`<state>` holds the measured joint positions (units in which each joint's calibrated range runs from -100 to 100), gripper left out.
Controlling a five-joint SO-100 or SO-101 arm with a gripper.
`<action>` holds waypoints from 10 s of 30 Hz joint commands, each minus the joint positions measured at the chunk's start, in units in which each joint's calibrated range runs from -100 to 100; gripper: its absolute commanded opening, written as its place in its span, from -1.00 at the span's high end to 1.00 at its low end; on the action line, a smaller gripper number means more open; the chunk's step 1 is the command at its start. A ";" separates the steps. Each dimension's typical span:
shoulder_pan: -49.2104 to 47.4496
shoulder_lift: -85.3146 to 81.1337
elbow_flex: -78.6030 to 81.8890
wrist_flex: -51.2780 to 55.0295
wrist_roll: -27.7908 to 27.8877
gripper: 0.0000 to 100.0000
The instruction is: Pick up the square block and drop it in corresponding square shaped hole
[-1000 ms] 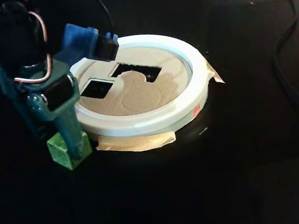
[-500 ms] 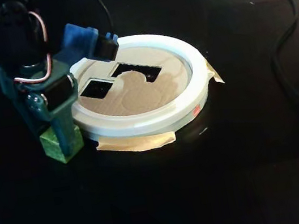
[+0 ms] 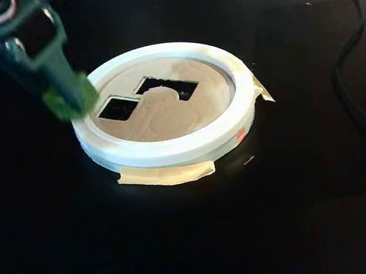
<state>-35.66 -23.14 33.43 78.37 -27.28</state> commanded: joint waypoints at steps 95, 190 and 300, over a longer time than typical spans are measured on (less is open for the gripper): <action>-11.90 19.69 -25.14 -1.95 0.39 -0.62; -4.04 30.89 -0.55 -26.94 4.59 -0.63; 38.54 -76.86 64.57 -11.99 21.93 -0.63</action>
<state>3.30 -99.02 97.66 67.99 -6.47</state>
